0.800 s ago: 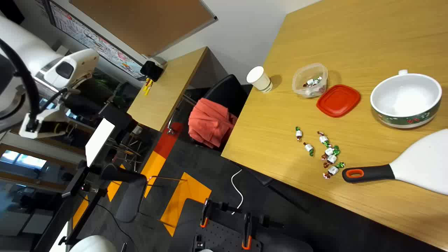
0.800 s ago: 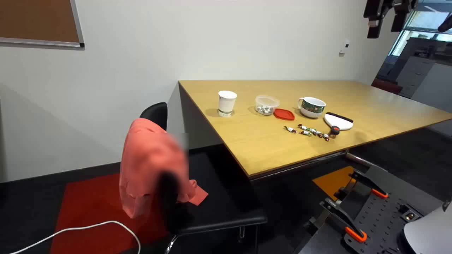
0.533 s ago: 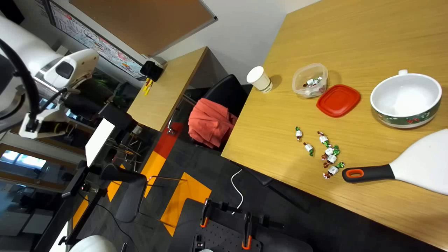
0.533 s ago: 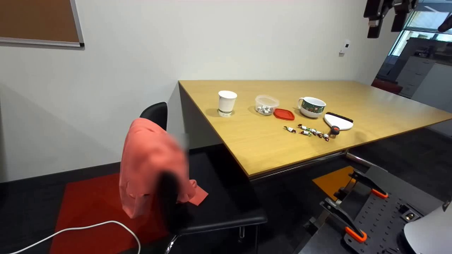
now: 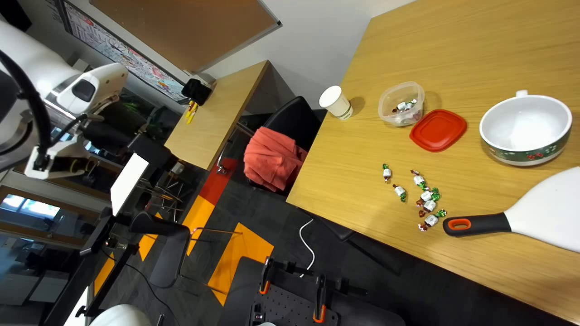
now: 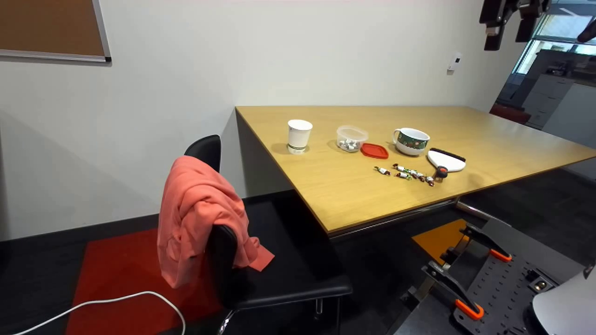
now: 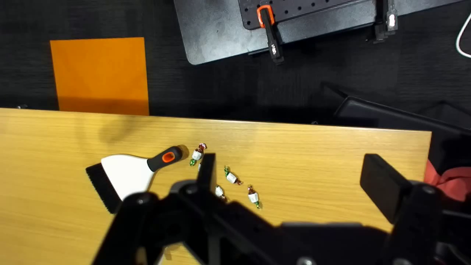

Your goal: Put the red lid on top of the clear bowl

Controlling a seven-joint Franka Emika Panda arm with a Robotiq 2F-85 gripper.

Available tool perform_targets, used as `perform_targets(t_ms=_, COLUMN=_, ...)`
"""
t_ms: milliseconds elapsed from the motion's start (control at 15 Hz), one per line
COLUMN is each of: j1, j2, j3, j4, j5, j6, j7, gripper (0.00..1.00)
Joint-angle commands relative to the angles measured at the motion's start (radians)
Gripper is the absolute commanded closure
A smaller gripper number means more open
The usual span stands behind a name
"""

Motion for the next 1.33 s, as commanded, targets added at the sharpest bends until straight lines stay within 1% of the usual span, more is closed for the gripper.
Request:
perform_targets(t_ms=0, j1=0.022, j2=0.002, j3=-0.017, j4=0.003, j5=-0.008, j6=-0.005, j7=0.01, gripper=0.0)
perform_targets(t_ms=67, j1=0.02, j2=0.005, j3=-0.017, j4=-0.003, j5=-0.014, j6=0.019, j7=0.019, gripper=0.0)
perform_targets(t_ms=200, j1=0.02, j2=0.012, j3=-0.046, j4=-0.016, j5=-0.013, j6=0.092, j7=-0.005, gripper=0.0)
perform_targets(t_ms=333, j1=0.004, j2=0.025, j3=-0.081, j4=-0.034, j5=-0.014, j6=0.191, j7=-0.009, gripper=0.0)
perform_targets(t_ms=533, j1=-0.022, j2=0.056, j3=-0.152, j4=-0.069, j5=-0.004, j6=0.358, j7=-0.027, gripper=0.0)
perform_targets(t_ms=667, j1=-0.046, j2=0.096, j3=-0.201, j4=-0.086, j5=0.001, j6=0.46, j7=-0.039, gripper=0.0)
perform_targets(t_ms=867, j1=-0.094, j2=0.18, j3=-0.258, j4=-0.091, j5=-0.011, j6=0.574, j7=-0.055, gripper=0.0)
perform_targets(t_ms=1000, j1=-0.141, j2=0.244, j3=-0.27, j4=-0.069, j5=-0.043, j6=0.596, j7=-0.025, gripper=0.0)
perform_targets(t_ms=1067, j1=-0.118, j2=0.185, j3=-0.258, j4=-0.093, j5=-0.009, j6=0.569, j7=-0.047, gripper=0.0)
perform_targets(t_ms=1133, j1=-0.135, j2=0.21, j3=-0.266, j4=-0.092, j5=-0.018, j6=0.582, j7=-0.046, gripper=0.0)
perform_targets(t_ms=1267, j1=-0.147, j2=0.239, j3=-0.271, j4=-0.084, j5=-0.022, j6=0.59, j7=-0.044, gripper=0.0)
